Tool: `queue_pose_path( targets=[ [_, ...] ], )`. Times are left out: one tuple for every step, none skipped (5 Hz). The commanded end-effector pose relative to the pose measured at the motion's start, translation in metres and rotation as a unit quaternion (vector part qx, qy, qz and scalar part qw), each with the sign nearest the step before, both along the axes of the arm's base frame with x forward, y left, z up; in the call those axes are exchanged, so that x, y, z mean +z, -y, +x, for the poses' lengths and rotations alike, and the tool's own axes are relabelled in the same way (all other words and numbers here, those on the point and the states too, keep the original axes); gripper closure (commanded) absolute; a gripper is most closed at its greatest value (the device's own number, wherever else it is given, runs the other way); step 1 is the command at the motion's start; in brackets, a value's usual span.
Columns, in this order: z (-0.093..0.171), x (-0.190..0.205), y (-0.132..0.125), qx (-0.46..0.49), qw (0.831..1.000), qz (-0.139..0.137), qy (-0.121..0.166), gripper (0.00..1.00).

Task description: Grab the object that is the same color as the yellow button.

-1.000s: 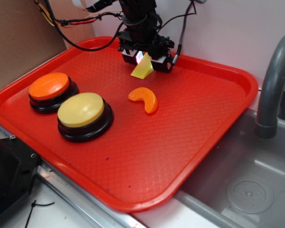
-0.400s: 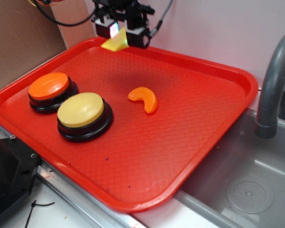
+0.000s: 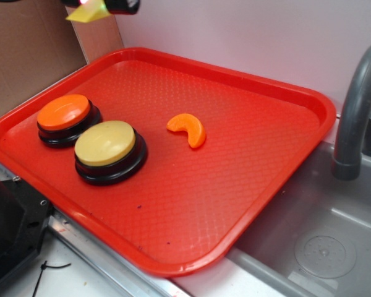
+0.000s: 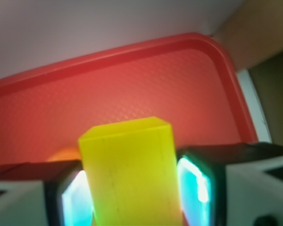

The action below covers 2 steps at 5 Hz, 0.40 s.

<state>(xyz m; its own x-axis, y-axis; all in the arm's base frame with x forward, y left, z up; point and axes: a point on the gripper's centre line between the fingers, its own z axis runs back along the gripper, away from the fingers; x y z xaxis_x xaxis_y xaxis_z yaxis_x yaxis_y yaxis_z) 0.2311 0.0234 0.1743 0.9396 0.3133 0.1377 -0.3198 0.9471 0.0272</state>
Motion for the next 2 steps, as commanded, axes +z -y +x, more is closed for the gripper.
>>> queue_pose_path(
  targets=[
    [-0.023,0.018,0.001,0.032,0.998,0.023,0.046,1.00],
    [-0.010,0.013,-0.005,-0.012,1.000,0.028,-0.004,1.00]
  ],
)
